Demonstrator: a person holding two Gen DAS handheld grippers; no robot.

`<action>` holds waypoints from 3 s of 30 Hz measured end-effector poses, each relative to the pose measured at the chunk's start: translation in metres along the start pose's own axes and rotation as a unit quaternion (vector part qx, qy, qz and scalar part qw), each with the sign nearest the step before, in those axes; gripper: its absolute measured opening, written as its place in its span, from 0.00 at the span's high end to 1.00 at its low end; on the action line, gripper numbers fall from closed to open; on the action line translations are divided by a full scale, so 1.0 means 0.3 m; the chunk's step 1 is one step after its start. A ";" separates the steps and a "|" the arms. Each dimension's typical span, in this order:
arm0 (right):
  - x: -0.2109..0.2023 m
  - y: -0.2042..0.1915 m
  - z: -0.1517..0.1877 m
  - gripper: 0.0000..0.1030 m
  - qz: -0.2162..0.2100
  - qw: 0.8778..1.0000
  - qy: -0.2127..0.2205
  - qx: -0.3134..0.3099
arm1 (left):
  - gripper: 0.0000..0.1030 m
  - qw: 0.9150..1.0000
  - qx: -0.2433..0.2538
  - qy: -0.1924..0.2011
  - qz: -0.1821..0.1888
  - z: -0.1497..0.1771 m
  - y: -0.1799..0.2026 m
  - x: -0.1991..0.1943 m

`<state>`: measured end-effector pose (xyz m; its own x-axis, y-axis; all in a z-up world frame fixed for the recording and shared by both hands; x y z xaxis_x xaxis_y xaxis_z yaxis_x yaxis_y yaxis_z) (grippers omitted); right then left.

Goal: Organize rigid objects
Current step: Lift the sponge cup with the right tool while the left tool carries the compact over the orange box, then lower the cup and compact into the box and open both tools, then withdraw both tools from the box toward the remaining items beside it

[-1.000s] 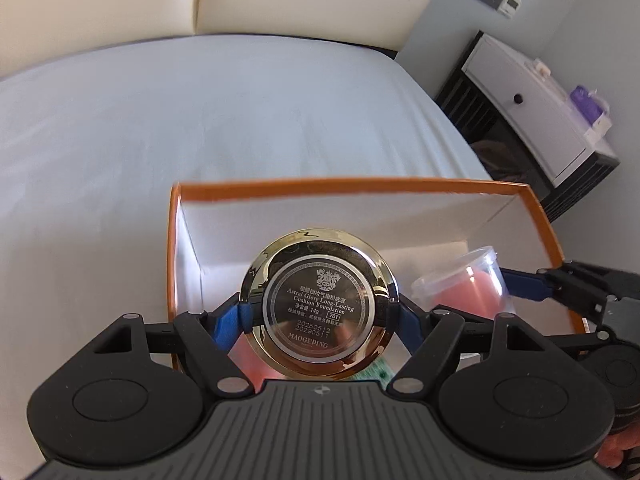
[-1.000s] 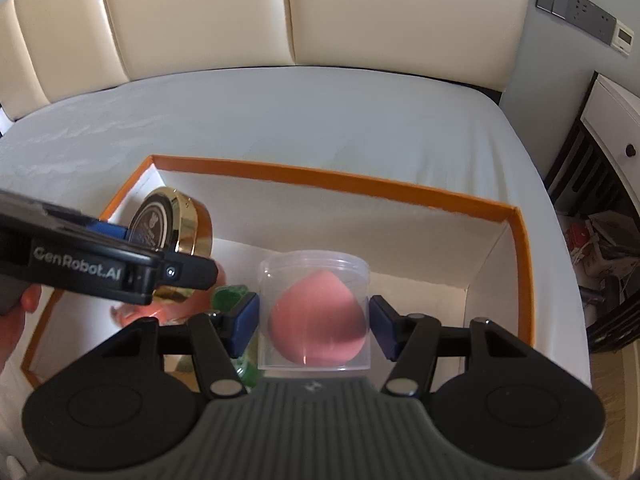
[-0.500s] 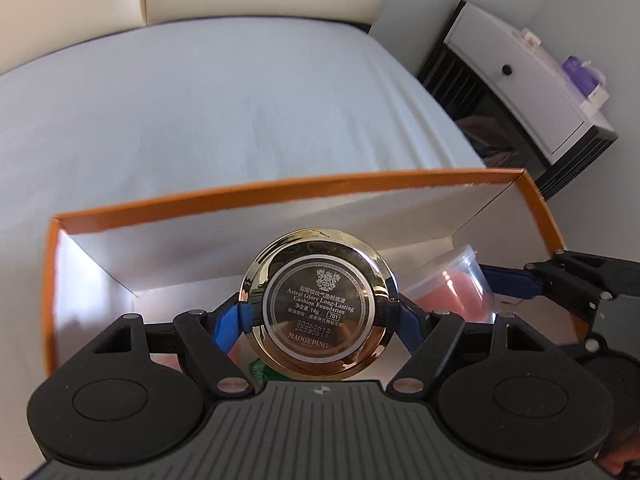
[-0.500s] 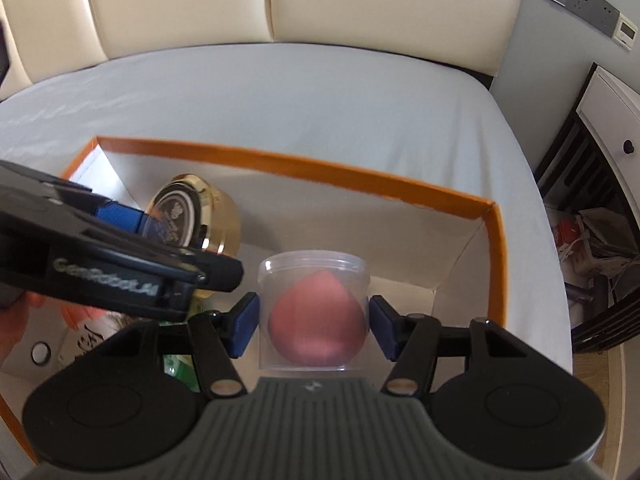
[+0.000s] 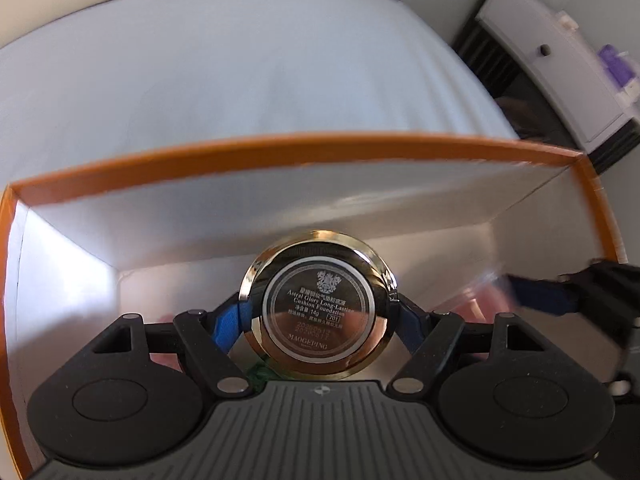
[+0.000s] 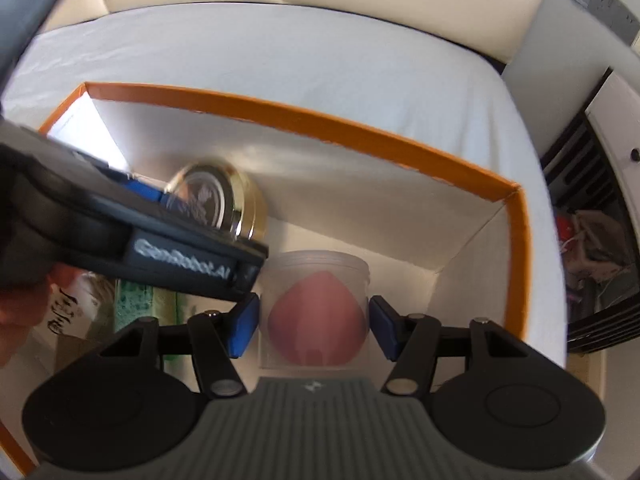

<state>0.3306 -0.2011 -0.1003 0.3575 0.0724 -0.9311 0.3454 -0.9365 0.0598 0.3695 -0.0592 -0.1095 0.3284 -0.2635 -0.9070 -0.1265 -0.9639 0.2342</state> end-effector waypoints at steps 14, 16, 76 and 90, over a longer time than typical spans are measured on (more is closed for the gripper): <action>0.051 -0.006 -0.018 0.42 -0.003 1.000 -0.015 0.008 | 0.10 1.000 -0.004 0.011 -0.004 0.018 -0.005 -0.001; 0.052 -0.002 -0.015 0.42 0.002 1.000 -0.017 0.009 | 0.08 1.000 -0.014 0.018 0.003 0.019 -0.015 -0.015; -0.529 -0.277 0.469 0.31 0.040 0.970 0.241 0.000 | 0.20 0.956 -0.082 0.280 0.020 0.648 -0.126 -0.606; -0.401 -0.292 0.656 0.57 0.012 0.985 0.151 0.081 | 0.29 0.983 -0.068 0.168 0.017 0.736 -0.135 -0.425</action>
<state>0.0866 -0.1953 -0.0644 0.6140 0.1242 -0.7795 0.1983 -0.9801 0.0000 0.1261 0.0217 -0.0805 0.6192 -0.2708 -0.7371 -0.0234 -0.9446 0.3274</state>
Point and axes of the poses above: each gripper's, at about its wrist camera, not at the fingertips, and x roughly the way its jaws point, y to its right, z to its underside, the point moved 1 cm from there along x, roughly the way its jaws point, and after that the axes turned 8 degrees about -x, right-handed, at the moved point
